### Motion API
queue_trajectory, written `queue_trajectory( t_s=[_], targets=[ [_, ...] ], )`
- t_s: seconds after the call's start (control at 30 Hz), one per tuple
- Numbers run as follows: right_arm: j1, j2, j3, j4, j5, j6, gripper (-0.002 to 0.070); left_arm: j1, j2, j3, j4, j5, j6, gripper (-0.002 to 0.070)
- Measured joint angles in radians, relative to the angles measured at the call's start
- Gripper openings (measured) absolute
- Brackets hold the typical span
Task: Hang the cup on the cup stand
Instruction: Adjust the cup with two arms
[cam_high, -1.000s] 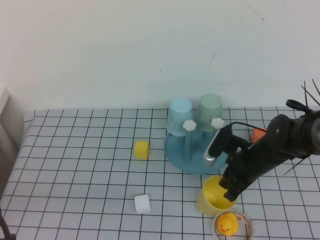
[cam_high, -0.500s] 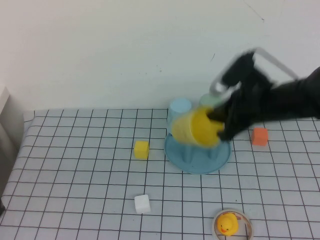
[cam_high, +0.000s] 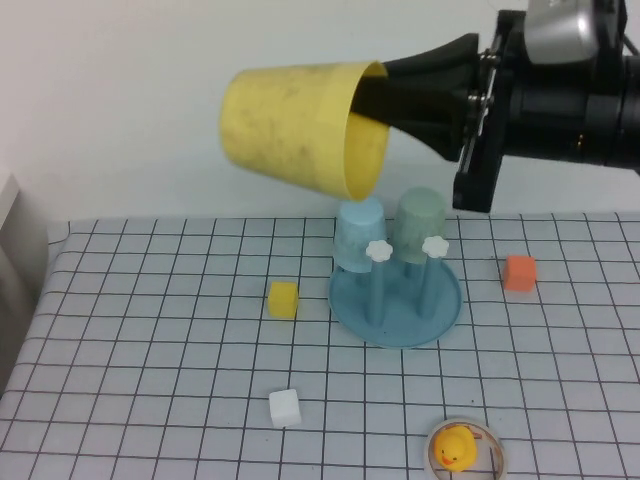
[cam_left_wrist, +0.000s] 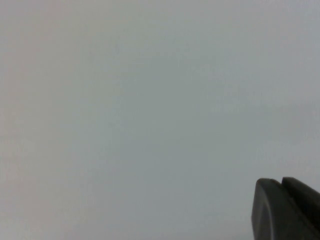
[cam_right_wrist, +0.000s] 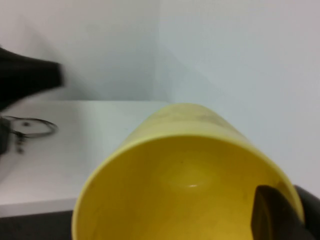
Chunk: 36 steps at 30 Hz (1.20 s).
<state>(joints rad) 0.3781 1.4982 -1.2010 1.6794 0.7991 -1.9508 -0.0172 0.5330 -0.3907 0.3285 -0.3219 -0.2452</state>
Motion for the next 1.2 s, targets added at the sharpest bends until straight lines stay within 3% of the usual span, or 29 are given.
queue_trajectory(
  t_s=[0.07,0.2,0.3,0.37,0.5,0.53,0.63,0.73,1.2],
  targets=[
    [0.009,0.000,0.000,0.000,0.033,0.008,0.0016,0.000,0.000,0.000,0.093,-0.010,-0.246,-0.0002],
    [0.040,0.000,0.000,0.000,0.057,0.015,0.0016,0.000,0.000,0.000,0.349,-0.050,-0.894,0.0004],
    [0.074,0.000,0.000,0.000,0.062,0.008,0.0016,0.000,0.000,0.000,0.527,-0.143,-1.317,0.0074],
    [0.096,0.000,0.000,0.000,0.060,-0.001,0.0016,0.000,0.001,0.000,0.591,-0.200,-1.547,0.0178],
    [0.129,0.000,0.000,0.000,0.035,-0.036,0.0016,-0.002,0.001,0.000,0.647,-0.281,-2.055,0.0530],
    [0.137,0.000,0.000,0.000,0.027,-0.047,0.0016,-0.002,0.001,0.000,0.660,-0.301,-2.154,0.0587],
    [0.163,0.000,0.000,0.000,0.002,-0.088,0.0016,-0.002,0.007,0.000,0.668,-0.366,-2.329,0.0662],
    [0.206,0.000,0.000,0.000,-0.032,-0.152,0.0016,-0.002,0.023,0.000,0.664,-0.416,-2.413,0.0680],
    [0.454,0.009,-0.056,0.018,-0.271,-0.500,0.0015,-0.002,0.073,0.001,0.660,-0.456,-2.461,0.0678]
  ],
)
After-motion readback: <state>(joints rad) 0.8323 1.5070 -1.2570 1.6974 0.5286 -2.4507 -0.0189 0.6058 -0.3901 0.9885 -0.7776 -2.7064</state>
